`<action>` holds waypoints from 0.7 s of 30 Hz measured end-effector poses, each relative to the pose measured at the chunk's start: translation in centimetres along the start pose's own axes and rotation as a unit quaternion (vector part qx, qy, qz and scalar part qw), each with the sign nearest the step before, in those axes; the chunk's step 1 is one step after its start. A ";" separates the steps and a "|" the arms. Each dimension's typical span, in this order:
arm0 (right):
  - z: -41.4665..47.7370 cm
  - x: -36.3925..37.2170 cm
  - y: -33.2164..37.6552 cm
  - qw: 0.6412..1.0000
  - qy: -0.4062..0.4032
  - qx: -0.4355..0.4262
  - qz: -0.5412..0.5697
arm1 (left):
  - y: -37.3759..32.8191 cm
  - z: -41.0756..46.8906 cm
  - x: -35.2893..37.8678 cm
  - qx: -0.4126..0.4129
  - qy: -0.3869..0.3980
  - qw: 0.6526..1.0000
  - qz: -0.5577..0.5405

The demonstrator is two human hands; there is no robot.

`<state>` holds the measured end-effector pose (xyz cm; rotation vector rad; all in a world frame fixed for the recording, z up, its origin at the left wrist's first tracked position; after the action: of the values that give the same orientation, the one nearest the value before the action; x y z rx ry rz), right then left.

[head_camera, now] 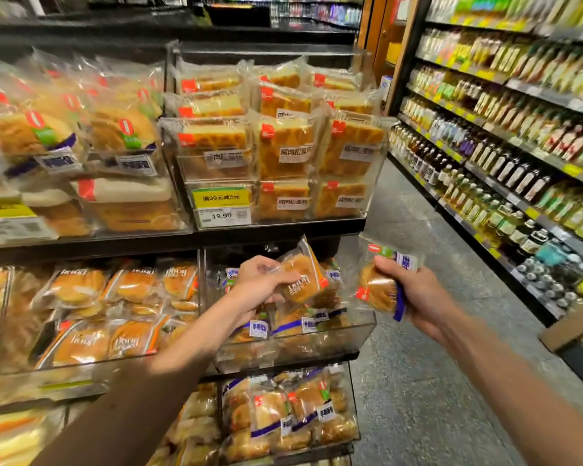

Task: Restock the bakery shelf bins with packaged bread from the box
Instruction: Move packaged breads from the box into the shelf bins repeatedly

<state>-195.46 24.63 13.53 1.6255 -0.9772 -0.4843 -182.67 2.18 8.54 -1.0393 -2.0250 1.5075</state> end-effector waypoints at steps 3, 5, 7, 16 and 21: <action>0.6 -0.6 0.2 1.000 0.006 0.005 0.016 | -1.0 0.1 1.6 0.019 0.019 0.999 0.030; 0.9 -1.0 0.1 0.999 0.026 0.011 0.016 | -1.7 -0.1 1.9 0.038 0.022 0.998 0.046; 1.1 -1.1 -0.4 0.998 0.047 0.033 0.017 | -2.2 -0.5 1.8 0.055 0.021 0.997 0.052; 2.1 2.6 1.6 0.931 0.058 -0.116 -0.342 | -3.0 -3.8 -2.4 0.171 -0.065 0.968 0.174; 3.4 6.7 1.2 0.742 0.155 -0.153 -0.634 | -3.0 -5.3 -4.8 0.194 -0.098 0.953 0.214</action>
<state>-194.54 17.17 14.85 1.7782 0.6121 -1.1429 -176.80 1.47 13.60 -1.2492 -1.5767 2.1998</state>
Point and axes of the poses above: each hand's wrist, its own z-axis towards the middle knuckle, its own x-axis out of the palm, y = z × x, the point moved 4 cm from there along z, towards the middle knuckle, and after that the axes turned 1 degree about z, right-handed, at the moved point
